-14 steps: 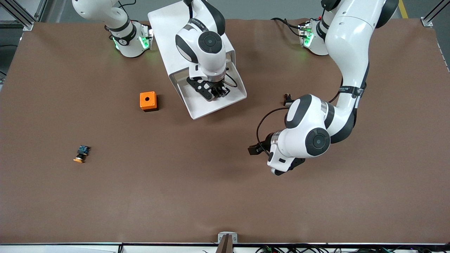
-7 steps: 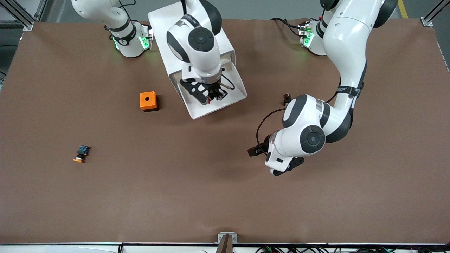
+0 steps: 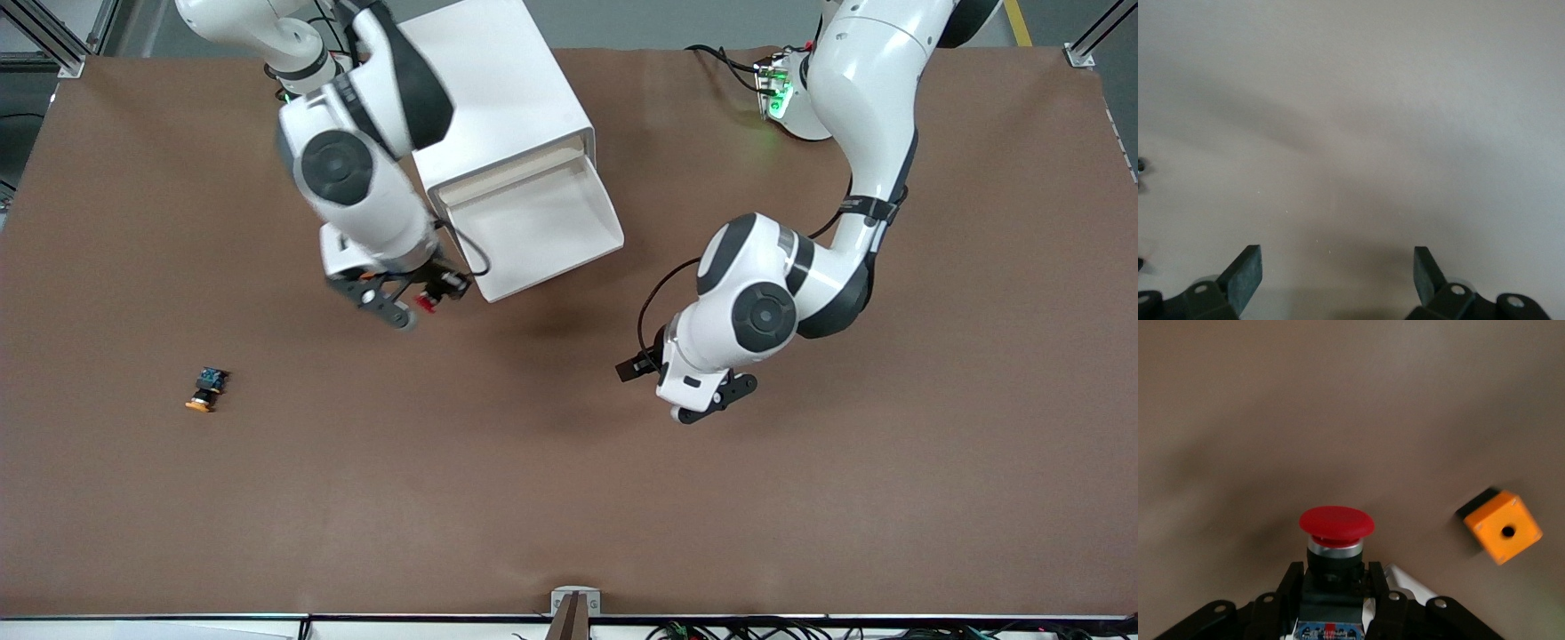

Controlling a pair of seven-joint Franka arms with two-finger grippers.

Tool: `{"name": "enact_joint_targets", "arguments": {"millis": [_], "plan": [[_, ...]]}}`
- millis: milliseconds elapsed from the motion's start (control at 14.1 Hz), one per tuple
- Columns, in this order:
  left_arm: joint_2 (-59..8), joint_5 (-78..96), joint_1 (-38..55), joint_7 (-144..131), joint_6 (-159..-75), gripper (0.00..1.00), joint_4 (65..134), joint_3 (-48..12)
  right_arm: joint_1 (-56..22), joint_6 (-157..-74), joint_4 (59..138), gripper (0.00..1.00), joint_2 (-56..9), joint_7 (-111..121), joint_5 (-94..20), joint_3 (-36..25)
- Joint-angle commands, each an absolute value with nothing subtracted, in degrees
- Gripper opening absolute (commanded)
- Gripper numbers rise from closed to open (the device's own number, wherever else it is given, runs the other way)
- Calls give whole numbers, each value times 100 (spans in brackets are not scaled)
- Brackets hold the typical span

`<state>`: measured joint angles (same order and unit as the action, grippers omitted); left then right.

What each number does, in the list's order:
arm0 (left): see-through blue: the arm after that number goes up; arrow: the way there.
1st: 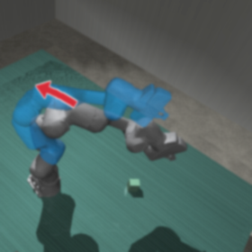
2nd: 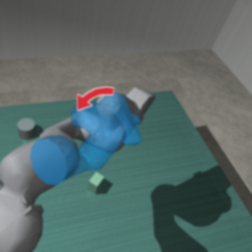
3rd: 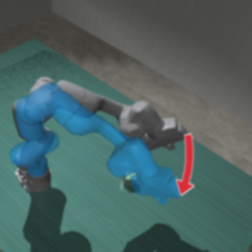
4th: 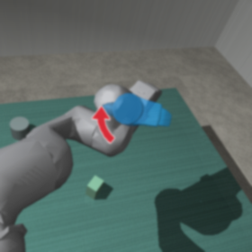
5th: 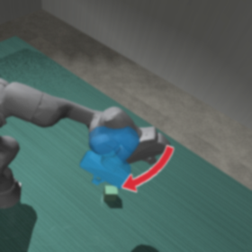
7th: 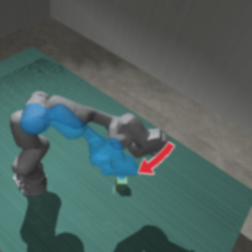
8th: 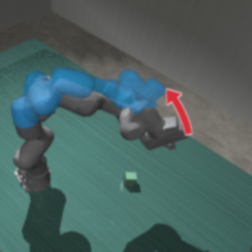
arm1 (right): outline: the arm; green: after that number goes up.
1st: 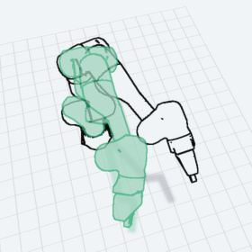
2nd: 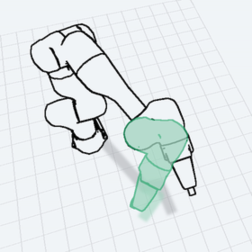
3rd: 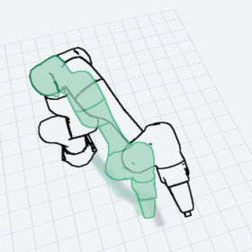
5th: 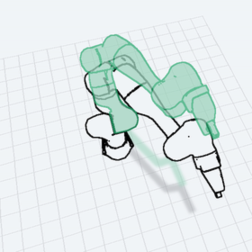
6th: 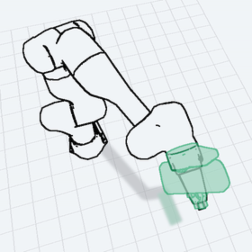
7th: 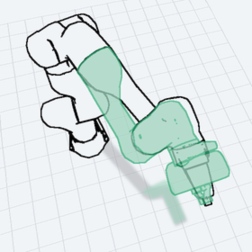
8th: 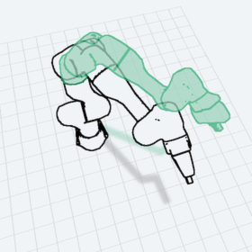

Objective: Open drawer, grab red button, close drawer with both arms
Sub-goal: 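Lift the red button out with the right gripper while the left gripper pushes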

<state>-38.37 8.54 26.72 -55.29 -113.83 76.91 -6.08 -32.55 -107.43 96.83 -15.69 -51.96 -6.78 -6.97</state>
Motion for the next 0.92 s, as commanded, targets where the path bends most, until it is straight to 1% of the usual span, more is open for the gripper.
{"name": "enact_joint_targets", "arguments": {"millis": [0,71,213,426,568,852], "plan": [[-3682,195,3058,-6606,-11715,100,7972,-598,-2577,-10705,9773,0,-1538,-3959,-713,-615],[-3683,159,3111,-6757,-11751,100,7972,-615,-2314,-10731,9808,0,-1555,-3590,-686,-615],[-3700,167,3330,-6802,-11751,100,7972,-633,-1909,-11037,10088,0,-1556,-2851,-677,-615],[-3787,176,3410,-6715,-11751,100,7963,-896,-1513,-11915,10843,0,-1556,-2006,-624,-624],[-3806,176,3532,-6724,-11742,100,7972,-958,-1284,-12469,11196,0,-1573,-1785,-475,-624],[-3823,185,3682,-6759,-11689,100,7989,-967,-827,-12954,11268,0,-1976,-1275,-457,-615]]}}
